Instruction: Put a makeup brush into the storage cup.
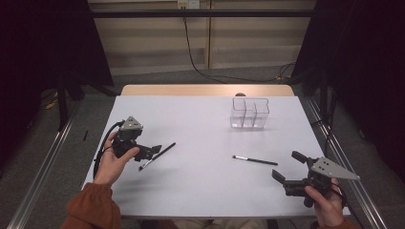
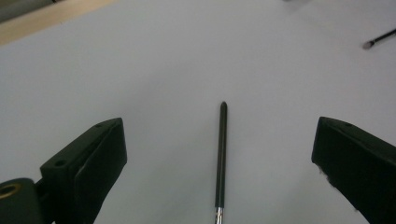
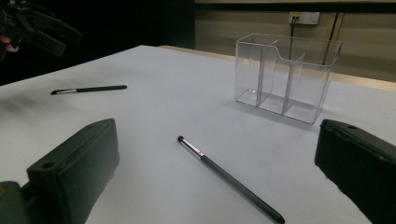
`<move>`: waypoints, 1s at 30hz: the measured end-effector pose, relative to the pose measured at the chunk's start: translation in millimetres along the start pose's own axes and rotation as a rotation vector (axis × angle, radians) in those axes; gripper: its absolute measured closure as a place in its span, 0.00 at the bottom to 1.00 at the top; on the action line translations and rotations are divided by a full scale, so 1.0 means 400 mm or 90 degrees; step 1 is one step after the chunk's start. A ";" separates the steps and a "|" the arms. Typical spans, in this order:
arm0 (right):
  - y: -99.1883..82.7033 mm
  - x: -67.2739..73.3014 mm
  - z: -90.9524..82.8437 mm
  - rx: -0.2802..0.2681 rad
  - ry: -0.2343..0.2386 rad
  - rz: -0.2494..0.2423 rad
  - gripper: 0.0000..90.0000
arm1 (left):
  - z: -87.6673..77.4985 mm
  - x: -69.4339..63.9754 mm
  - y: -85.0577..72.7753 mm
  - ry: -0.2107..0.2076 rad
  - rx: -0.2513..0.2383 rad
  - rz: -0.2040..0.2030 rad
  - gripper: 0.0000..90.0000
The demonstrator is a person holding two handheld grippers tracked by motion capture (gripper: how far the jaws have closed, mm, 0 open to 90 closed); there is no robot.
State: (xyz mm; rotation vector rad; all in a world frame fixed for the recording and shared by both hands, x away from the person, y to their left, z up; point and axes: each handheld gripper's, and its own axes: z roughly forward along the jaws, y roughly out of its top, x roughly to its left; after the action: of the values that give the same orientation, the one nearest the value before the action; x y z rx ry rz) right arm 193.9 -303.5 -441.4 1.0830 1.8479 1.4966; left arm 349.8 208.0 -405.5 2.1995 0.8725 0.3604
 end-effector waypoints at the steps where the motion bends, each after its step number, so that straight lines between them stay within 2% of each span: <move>1: 0.000 0.000 0.000 0.000 -0.001 0.000 0.00 | 0.002 0.000 0.003 0.001 0.013 0.004 0.04; 2: 0.000 -0.001 0.000 0.000 -0.001 0.001 0.00 | 0.002 0.000 0.003 0.001 0.013 0.004 0.04; 3: 0.000 -0.001 0.000 0.001 0.000 0.001 0.00 | 0.008 -0.001 0.012 -0.005 0.056 0.001 0.07; 4: 0.000 0.000 0.001 0.001 0.000 0.003 0.00 | 0.008 -0.001 0.012 -0.005 0.056 0.001 0.07; 7: 0.000 0.002 0.001 0.002 0.003 0.007 0.00 | 0.023 -0.001 0.019 -0.008 0.090 0.000 0.06; 10: 0.000 0.001 0.001 0.003 0.002 0.006 0.00 | 0.037 0.003 0.021 -0.028 0.136 0.007 0.06; 14: -0.001 0.001 0.001 0.005 0.003 0.003 0.00 | 0.046 0.001 0.028 -0.039 0.177 0.008 0.07; 16: 0.000 0.001 0.002 0.004 0.003 0.004 0.00 | 0.051 -0.003 0.031 -0.029 0.198 0.020 0.07; 19: 0.000 0.001 0.002 0.004 0.003 0.003 0.00 | 0.060 -0.003 0.031 -0.032 0.226 0.018 0.08; 20: 0.000 0.001 0.002 0.004 0.003 0.003 0.00 | 0.060 -0.003 0.031 -0.032 0.226 0.018 0.08; 22: -0.001 0.001 0.002 0.005 0.004 0.003 0.00 | 0.073 -0.001 0.028 -0.034 0.263 0.014 0.07; 24: -0.001 0.002 0.002 0.005 0.003 0.004 0.00 | 0.081 0.002 0.027 -0.033 0.285 0.006 0.07; 26: 0.000 0.002 0.003 0.006 0.002 0.005 0.00 | 0.084 0.003 0.027 -0.042 0.293 0.002 0.07; 27: 0.000 0.003 0.003 0.007 0.004 0.004 0.00 | 0.091 0.007 0.028 -0.050 0.308 -0.010 0.07; 30: 0.000 0.003 0.003 0.007 0.004 0.004 0.00 | 0.098 0.010 0.029 -0.053 0.320 -0.008 0.07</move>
State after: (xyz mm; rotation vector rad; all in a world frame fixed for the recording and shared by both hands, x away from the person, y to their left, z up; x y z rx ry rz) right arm 194.1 -301.9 -441.7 1.0906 1.8605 1.4972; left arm 377.3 184.0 -424.6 2.6406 1.0133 0.0393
